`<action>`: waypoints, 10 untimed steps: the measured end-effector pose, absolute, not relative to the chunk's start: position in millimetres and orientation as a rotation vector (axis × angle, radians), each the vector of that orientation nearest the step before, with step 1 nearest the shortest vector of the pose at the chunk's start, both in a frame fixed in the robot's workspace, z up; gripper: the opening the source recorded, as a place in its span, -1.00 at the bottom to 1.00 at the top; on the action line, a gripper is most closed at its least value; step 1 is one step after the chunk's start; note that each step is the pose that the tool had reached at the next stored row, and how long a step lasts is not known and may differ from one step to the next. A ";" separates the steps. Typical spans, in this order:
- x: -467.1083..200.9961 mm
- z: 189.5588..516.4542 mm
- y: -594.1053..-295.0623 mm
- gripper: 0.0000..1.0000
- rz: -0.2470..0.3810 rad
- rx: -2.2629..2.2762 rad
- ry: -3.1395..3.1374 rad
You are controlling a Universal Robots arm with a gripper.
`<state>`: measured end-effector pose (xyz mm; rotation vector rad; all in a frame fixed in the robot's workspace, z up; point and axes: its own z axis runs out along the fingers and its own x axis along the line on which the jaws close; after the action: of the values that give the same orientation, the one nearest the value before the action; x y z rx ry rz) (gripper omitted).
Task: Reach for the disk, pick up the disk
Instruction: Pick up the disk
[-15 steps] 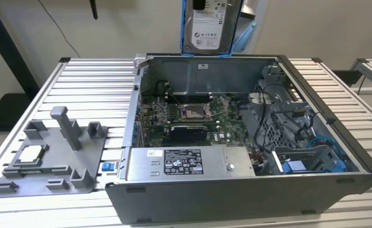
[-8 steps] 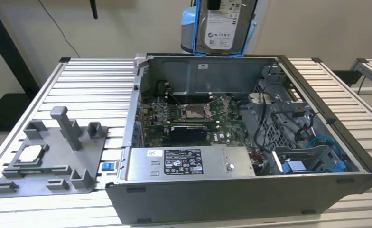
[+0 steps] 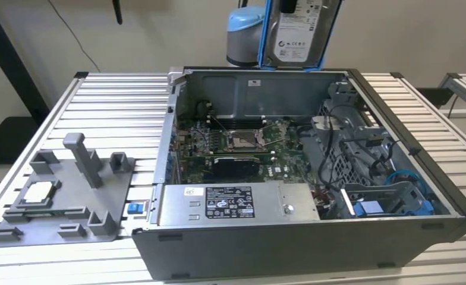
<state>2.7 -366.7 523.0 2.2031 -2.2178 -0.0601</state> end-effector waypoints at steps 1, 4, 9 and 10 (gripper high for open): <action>5.8 523.0 -366.7 -1.00 -0.060 2.203 -2.218; 14.4 523.0 -366.7 -1.00 -0.060 2.203 -2.218; 26.6 522.6 -366.7 -1.00 -0.060 2.203 -2.218; 29.9 522.5 -366.8 -1.00 -0.060 2.203 -2.218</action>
<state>29.9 -366.8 522.5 2.2031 -2.2179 -0.0601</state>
